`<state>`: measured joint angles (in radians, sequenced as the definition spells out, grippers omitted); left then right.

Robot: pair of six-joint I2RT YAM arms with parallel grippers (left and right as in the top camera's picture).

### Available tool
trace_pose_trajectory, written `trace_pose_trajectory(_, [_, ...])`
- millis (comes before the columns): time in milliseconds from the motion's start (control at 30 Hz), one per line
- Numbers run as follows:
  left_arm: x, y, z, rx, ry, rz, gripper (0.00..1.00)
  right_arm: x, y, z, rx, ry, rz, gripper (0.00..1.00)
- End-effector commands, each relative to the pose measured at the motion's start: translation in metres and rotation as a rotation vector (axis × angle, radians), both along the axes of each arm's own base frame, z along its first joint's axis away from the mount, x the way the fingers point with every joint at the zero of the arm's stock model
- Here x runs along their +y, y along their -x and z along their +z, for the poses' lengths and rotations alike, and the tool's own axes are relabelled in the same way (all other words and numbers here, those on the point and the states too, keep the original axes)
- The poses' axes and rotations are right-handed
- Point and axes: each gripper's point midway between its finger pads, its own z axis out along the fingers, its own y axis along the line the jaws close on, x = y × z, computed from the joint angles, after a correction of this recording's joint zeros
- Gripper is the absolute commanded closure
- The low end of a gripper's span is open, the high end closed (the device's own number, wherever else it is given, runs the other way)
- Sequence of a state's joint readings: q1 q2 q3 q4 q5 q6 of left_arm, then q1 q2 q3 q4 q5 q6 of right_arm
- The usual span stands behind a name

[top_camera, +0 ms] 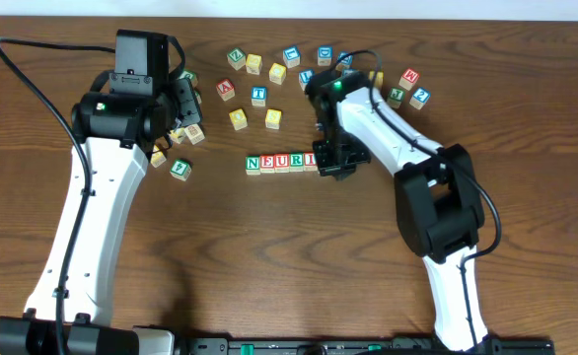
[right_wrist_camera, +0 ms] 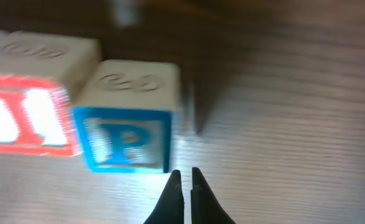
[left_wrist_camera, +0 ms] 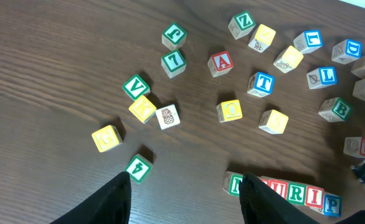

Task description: Spell out NEURIPS

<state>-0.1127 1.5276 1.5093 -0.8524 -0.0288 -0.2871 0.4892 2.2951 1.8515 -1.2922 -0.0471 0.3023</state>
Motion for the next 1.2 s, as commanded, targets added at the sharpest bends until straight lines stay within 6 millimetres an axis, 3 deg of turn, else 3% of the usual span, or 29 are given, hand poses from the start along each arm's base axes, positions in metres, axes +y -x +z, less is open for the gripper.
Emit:
trace_pose_trajectory(0, [0.002, 0.000, 0.007, -0.018, -0.006, -0.002, 0.45, 0.010, 0.005, 0.007, -0.013, -0.013, 0.030, 0.99])
trace_pose_trajectory(400, [0.002, 0.000, 0.007, -0.018, -0.006, -0.002, 0.45, 0.019, -0.007, 0.006, -0.066, -0.042, 0.034, 0.97])
trace_pose_trajectory(1167, [0.002, 0.000, 0.007, -0.018, -0.006, -0.002, 0.45, 0.023, -0.009, 0.007, -0.077, -0.064, 0.036, 0.99])
